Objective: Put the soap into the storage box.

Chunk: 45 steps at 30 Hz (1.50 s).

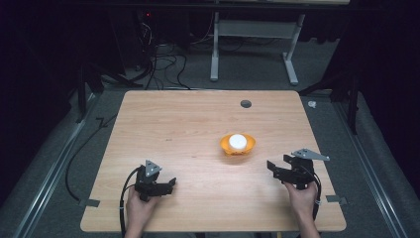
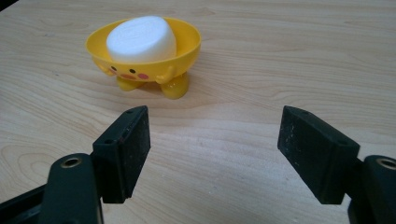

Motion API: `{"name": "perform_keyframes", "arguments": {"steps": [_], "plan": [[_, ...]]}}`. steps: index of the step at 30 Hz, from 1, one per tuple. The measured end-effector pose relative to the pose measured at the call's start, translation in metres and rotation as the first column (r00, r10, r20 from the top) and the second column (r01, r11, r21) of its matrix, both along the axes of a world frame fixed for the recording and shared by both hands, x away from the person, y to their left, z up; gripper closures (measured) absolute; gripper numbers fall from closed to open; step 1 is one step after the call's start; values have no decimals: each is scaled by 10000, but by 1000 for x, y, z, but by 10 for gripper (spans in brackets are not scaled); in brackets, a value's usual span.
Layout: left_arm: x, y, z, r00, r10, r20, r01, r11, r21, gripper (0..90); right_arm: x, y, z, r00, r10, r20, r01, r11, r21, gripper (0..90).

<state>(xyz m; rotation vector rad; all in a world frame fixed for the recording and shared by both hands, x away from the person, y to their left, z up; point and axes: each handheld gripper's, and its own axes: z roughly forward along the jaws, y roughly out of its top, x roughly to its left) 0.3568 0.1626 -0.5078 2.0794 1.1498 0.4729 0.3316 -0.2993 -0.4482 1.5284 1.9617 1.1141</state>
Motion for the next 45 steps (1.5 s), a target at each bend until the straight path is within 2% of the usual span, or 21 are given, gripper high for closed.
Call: {"name": "perform_keyframes", "arguments": {"steps": [30,45], "plan": [[0,0,0,10000,-30,2,30,10000,-8,149,-7,5,-31,9988,-194,-457,182,9995,-253,264],[0,0,0,10000,-63,-3,63,10000,-30,149,-10,15,-45,9981,-134,-609,85,9967,-802,265]]}}
